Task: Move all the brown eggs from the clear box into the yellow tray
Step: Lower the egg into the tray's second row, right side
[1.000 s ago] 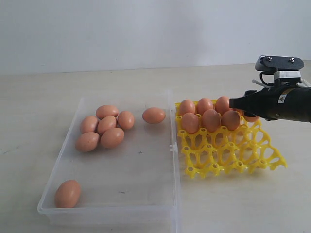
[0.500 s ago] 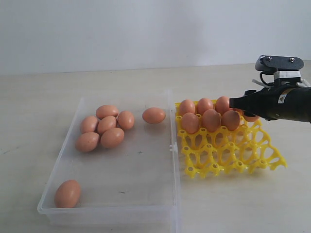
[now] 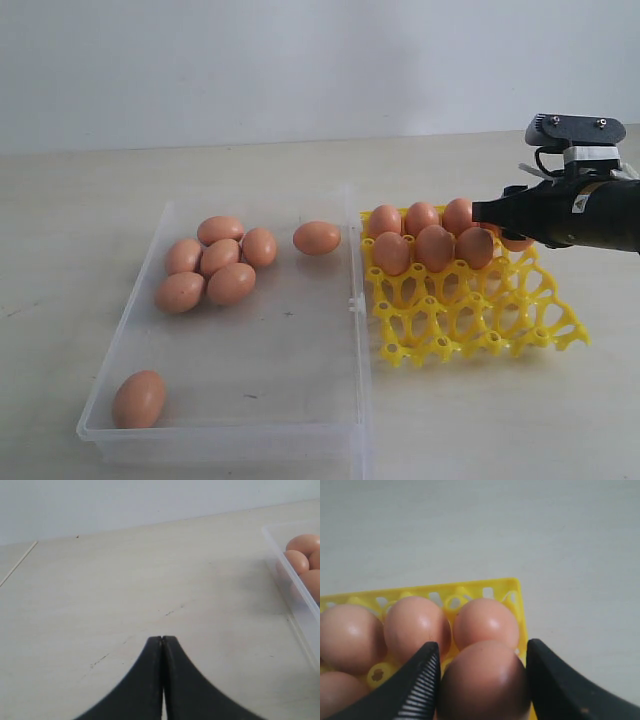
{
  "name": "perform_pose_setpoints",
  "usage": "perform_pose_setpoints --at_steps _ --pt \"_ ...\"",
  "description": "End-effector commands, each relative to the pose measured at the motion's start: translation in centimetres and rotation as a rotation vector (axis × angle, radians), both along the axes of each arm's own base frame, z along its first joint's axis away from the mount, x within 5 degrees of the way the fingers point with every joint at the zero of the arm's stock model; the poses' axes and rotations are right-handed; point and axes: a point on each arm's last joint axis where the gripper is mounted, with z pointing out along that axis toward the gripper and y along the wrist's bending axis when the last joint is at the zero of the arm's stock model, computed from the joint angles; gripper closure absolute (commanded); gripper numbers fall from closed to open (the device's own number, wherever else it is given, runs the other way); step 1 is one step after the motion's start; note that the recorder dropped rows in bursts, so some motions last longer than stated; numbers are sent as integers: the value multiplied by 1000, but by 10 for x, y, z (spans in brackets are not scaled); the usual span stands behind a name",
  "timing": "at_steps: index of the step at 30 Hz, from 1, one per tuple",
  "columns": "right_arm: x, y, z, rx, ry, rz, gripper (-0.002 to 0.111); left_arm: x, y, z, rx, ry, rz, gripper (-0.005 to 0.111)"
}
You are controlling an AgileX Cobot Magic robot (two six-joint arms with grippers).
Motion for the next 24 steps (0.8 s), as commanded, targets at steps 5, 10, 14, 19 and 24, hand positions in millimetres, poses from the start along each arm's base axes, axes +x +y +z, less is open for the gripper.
perform_pose_setpoints --at_steps 5,10,14,19,24 --pt "4 -1 3 0 -37 4 63 0 0 2 -5 -16 3 107" --pt "4 -1 5 5 -52 3 63 0 0 2 -5 -16 3 107" --pt "5 -1 5 7 -58 2 60 0 0 2 -5 -16 3 107" --pt "5 -1 5 8 -61 2 50 0 0 2 -5 -16 3 107" --pt "4 -1 4 5 -46 1 49 0 0 2 -5 -16 3 107"
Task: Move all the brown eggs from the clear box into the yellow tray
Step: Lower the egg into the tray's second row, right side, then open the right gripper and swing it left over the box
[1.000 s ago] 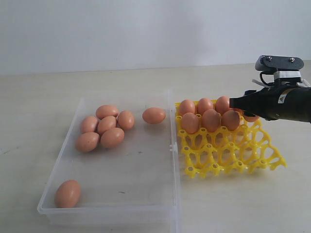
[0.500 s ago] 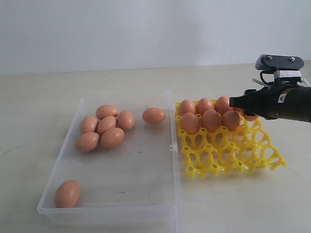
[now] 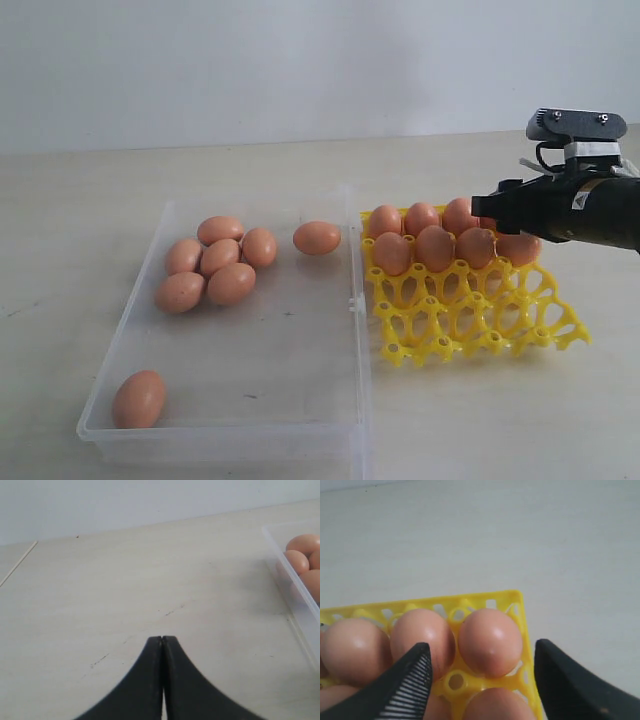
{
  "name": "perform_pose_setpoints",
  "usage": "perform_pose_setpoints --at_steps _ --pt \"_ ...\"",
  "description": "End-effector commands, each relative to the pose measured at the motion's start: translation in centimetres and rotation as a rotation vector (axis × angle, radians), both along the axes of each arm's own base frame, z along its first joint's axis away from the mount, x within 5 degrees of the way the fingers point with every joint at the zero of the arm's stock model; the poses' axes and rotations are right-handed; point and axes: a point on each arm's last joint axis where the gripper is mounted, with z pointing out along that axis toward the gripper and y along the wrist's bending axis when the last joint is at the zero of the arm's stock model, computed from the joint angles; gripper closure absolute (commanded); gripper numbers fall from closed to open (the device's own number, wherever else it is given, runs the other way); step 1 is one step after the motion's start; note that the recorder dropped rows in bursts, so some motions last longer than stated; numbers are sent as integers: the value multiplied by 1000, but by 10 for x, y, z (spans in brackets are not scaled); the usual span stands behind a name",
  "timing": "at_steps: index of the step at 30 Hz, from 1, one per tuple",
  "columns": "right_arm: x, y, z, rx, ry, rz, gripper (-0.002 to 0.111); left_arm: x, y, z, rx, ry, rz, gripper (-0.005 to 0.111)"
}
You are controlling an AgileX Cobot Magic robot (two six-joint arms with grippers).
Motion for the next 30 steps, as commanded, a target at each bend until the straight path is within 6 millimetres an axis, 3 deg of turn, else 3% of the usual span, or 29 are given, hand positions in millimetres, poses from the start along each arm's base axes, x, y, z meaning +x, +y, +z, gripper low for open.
perform_pose_setpoints --at_steps 1,5,10,17,24,30 --pt "2 -2 1 -3 -9 -1 49 0 0 2 -5 -16 3 107" --pt "1 -2 2 -5 0 -2 49 0 0 2 -5 -16 3 107" --pt "-3 -1 17 36 1 -34 49 0 0 2 -5 -16 3 107" --pt "-17 27 50 43 75 12 57 0 0 2 -5 -16 3 107" --pt "-30 98 78 -101 344 329 85 0 0 2 -5 -16 3 107" --pt "-45 170 88 -28 583 680 87 0 0 2 -5 -16 3 107"
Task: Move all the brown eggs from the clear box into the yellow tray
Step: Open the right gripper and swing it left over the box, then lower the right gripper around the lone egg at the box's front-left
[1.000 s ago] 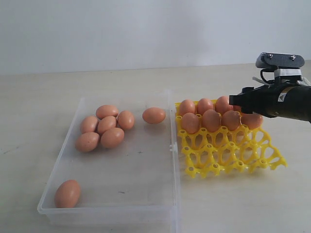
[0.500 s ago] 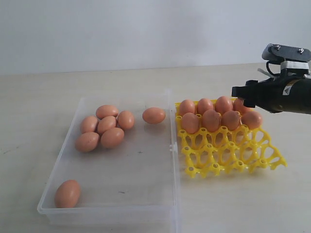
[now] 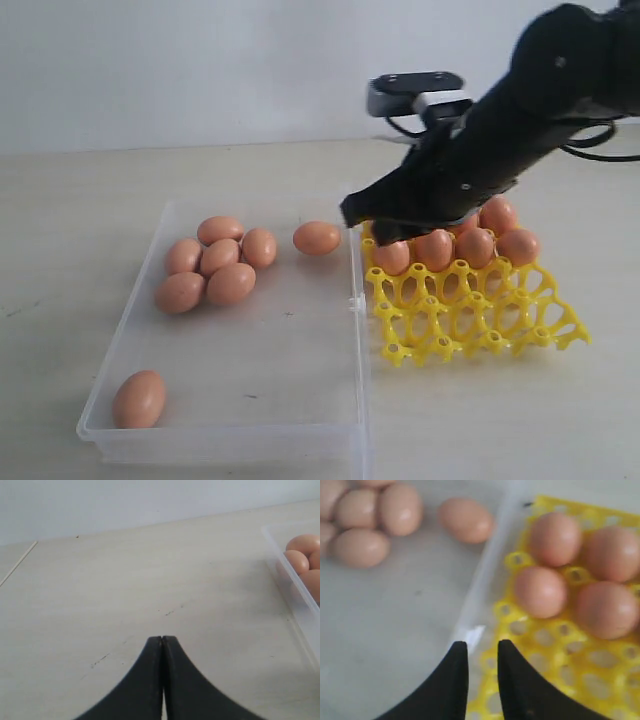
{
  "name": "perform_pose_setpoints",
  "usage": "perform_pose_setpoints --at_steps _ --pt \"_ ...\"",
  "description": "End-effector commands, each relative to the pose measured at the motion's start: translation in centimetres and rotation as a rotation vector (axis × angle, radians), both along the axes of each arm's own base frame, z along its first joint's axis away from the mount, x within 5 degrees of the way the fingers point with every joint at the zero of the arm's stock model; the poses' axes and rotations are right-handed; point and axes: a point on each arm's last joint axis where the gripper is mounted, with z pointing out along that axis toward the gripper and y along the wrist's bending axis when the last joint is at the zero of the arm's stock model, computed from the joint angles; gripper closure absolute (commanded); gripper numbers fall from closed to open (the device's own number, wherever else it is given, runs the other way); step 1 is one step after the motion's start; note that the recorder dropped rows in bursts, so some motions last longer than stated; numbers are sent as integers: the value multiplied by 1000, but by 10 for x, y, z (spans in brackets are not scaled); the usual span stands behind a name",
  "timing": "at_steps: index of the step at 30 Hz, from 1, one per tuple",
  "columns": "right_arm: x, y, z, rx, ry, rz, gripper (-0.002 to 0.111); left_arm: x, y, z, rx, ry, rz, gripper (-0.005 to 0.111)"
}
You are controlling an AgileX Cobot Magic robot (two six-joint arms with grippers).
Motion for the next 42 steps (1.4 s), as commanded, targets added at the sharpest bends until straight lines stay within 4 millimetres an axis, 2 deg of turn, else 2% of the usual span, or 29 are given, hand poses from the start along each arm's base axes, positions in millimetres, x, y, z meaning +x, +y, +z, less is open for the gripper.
perform_pose_setpoints --at_steps 1,5,7,8,9,10,12,15,17,25,34,42 --pt "-10 49 2 34 194 223 87 0 0 2 -5 -16 3 107" --pt "-7 90 -5 37 266 244 85 0 0 2 -5 -16 3 107" --pt "-6 110 -12 43 289 249 79 0 0 2 -5 -16 3 107" --pt "-6 127 -20 45 302 265 70 0 0 2 -5 -16 3 107" --pt "-6 133 -23 44 304 274 65 0 0 2 -5 -16 3 107" --pt "-7 145 -31 39 320 269 55 0 0 2 -5 -16 3 107" --pt "-11 161 -43 37 344 267 46 0 0 2 -5 -16 3 107" --pt "-14 176 -58 61 385 241 46 0 0 2 -5 -16 3 107" --pt "-14 184 -61 85 376 220 46 0 0 2 -5 -16 3 107" --pt "-10 190 -64 161 379 142 46 0 0 2 -5 -16 3 107" --pt "-16 200 -86 158 431 134 46 0 0 2 -5 -16 3 107" --pt "-20 206 -97 153 437 128 46 0 0 2 -5 -16 3 107"
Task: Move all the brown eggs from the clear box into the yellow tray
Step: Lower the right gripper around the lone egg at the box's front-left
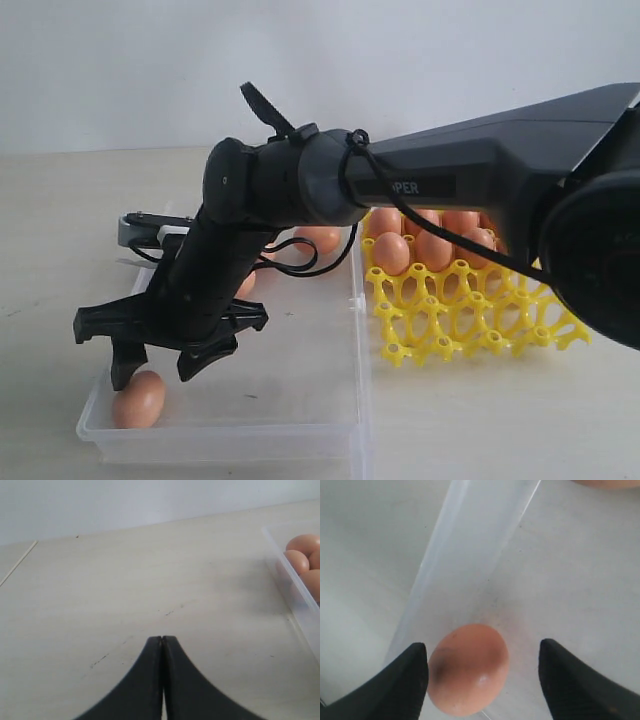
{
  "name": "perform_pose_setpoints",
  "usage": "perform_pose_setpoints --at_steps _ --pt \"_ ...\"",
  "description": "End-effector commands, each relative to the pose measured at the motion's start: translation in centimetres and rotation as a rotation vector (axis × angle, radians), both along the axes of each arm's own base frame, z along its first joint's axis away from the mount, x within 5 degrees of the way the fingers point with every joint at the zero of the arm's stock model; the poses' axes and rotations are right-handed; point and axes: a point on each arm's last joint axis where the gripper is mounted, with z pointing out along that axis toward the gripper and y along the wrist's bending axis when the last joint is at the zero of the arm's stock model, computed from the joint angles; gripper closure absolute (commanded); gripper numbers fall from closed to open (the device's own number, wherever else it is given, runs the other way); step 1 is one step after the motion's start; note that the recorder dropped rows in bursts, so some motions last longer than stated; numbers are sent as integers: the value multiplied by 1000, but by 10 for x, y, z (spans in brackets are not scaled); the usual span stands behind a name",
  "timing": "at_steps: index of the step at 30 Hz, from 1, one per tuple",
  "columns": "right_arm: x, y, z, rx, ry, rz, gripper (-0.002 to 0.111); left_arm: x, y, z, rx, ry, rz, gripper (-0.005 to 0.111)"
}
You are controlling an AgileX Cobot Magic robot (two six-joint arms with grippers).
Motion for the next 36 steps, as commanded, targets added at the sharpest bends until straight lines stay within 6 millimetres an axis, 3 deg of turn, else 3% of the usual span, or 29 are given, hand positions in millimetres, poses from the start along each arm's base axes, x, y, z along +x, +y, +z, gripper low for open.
perform_pose_setpoints --at_steps 1,17,32,34,36 --pt "0 4 -2 8 -11 -6 46 0 0 2 -5 -16 3 107" --pt "0 3 -30 -48 16 -5 46 0 0 2 -5 -16 3 107" --pt "-4 -3 -34 -113 37 50 50 0 0 2 -5 -16 3 107" --pt "-5 -5 -34 -124 50 61 55 0 0 2 -5 -16 3 107" --pt "-8 -9 -35 -162 61 123 81 0 0 2 -5 -16 3 107"
